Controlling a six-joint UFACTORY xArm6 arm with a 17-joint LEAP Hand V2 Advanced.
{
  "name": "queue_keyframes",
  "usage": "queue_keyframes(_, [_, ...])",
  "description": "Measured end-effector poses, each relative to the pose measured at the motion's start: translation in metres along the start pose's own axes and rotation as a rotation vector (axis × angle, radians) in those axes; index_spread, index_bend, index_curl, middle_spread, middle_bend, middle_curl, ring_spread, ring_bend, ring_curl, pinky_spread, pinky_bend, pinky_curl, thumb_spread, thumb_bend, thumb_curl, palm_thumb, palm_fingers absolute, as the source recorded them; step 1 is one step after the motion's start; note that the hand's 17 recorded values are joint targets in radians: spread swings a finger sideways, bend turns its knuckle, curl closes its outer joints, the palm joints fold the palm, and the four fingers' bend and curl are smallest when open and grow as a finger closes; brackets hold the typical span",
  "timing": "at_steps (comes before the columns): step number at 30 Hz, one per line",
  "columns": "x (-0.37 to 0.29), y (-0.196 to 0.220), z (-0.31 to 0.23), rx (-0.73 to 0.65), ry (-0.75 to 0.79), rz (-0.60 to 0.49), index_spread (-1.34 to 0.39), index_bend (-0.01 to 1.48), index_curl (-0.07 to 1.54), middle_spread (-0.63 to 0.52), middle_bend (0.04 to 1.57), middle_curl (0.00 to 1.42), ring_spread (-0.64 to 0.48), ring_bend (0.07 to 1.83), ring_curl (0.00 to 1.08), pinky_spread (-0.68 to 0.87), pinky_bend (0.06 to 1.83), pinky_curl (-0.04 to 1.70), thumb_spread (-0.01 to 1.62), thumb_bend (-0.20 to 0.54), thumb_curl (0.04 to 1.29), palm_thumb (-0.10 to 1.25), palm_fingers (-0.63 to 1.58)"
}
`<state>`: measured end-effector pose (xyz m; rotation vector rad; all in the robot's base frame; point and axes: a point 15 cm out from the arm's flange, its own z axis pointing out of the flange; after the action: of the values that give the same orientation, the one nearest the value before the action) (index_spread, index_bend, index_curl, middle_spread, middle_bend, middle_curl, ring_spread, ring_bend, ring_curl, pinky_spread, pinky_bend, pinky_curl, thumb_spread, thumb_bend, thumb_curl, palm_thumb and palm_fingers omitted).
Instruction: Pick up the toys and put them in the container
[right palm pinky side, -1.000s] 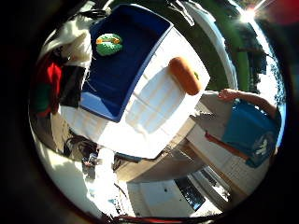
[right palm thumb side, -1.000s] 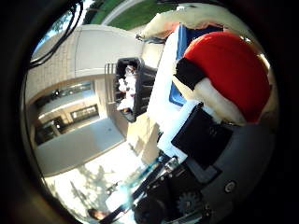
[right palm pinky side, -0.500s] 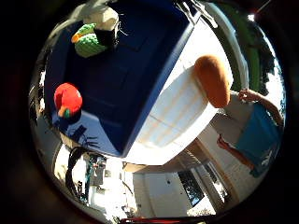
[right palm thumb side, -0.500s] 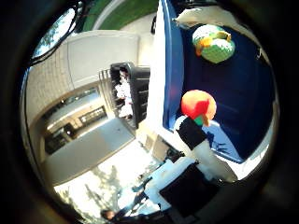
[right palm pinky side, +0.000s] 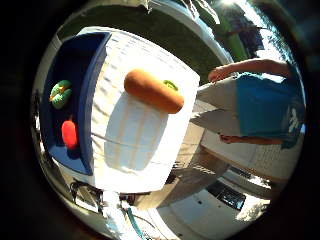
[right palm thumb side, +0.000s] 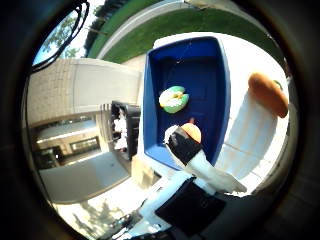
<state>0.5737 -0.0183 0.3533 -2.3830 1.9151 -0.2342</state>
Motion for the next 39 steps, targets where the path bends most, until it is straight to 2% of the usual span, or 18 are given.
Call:
queue_keyframes(2, [0.046,0.006,0.012,-0.020,0.087,0.035,-0.19,0.23,0.21,0.06,0.18,0.37,0.28,0.32,0.33,0.43,0.33,0.37,1.11,-0.049,0.26,0.31,0.23])
queue_keyframes(5, [0.087,0.016,0.061,-0.114,0.154,0.055,-0.16,0.18,0.22,0.06,0.18,0.37,0.28,0.33,0.33,0.42,0.33,0.36,1.10,-0.045,0.25,0.27,0.23])
queue_keyframes(12, [0.140,0.023,0.118,-0.232,0.377,0.014,-0.18,0.18,0.23,0.05,0.22,0.38,0.29,0.32,0.33,0.42,0.27,0.33,1.03,-0.053,0.25,0.14,0.32])
queue_keyframes(16, [0.140,0.028,0.145,-0.274,0.375,0.007,-0.14,0.15,0.23,0.04,0.27,0.40,0.29,0.33,0.32,0.43,0.26,0.31,0.99,-0.040,0.26,0.11,0.39])
queue_keyframes(21, [0.129,0.031,0.169,-0.314,0.367,-0.021,-0.11,0.17,0.23,0.00,0.30,0.42,0.29,0.43,0.34,0.46,0.28,0.30,0.99,-0.027,0.27,0.14,0.54])
queue_keyframes(22, [0.128,0.032,0.173,-0.323,0.368,-0.027,-0.14,0.19,0.24,-0.02,0.35,0.44,0.27,0.47,0.36,0.46,0.29,0.29,0.99,-0.022,0.28,0.16,0.68])
queue_keyframes(24, [0.123,0.034,0.178,-0.341,0.363,-0.044,-0.18,0.18,0.24,-0.06,0.38,0.46,0.23,0.55,0.38,0.46,0.32,0.29,0.99,-0.019,0.28,0.19,0.82])
queue_keyframes(25, [0.121,0.037,0.179,-0.354,0.361,-0.047,-0.23,0.13,0.21,-0.08,0.45,0.50,0.21,0.68,0.42,0.46,0.40,0.31,1.00,-0.012,0.29,0.23,0.99])
queue_keyframes(27, [0.119,0.047,0.180,-0.394,0.354,-0.046,-0.26,0.12,0.20,-0.09,0.49,0.52,0.19,0.74,0.45,0.46,0.47,0.34,1.01,-0.011,0.29,0.25,1.07])
queue_keyframes(28, [0.118,0.052,0.180,-0.418,0.350,-0.051,-0.29,0.10,0.17,-0.11,0.57,0.57,0.16,0.86,0.50,0.46,0.54,0.38,1.01,-0.010,0.30,0.28,1.15])
queue_keyframes(30, [0.115,0.063,0.180,-0.467,0.335,-0.067,-0.32,0.11,0.16,-0.12,0.63,0.61,0.14,0.94,0.54,0.46,0.61,0.42,1.02,-0.006,0.30,0.31,1.14])
queue_keyframes(31, [0.110,0.069,0.179,-0.498,0.320,-0.092,-0.36,0.11,0.13,-0.14,0.70,0.65,0.12,1.01,0.58,0.46,0.69,0.46,1.04,0.013,0.31,0.38,1.14])
queue_keyframes(32, [0.109,0.069,0.178,-0.499,0.318,-0.095,-0.40,0.17,0.12,-0.16,0.74,0.69,0.09,1.08,0.62,0.46,0.80,0.51,1.07,0.073,0.34,0.51,1.20])
queue_keyframes(36, [0.095,0.073,0.164,-0.510,0.283,-0.086,-0.54,0.29,0.09,-0.20,0.92,0.82,0.01,1.19,0.70,0.41,1.07,0.66,1.07,0.120,0.41,0.74,1.17])
queue_keyframes(39, [0.081,0.081,0.148,-0.525,0.221,-0.078,-0.62,0.38,0.07,-0.22,0.99,0.88,-0.03,1.23,0.73,0.38,1.16,0.74,1.07,0.133,0.46,0.85,1.12])
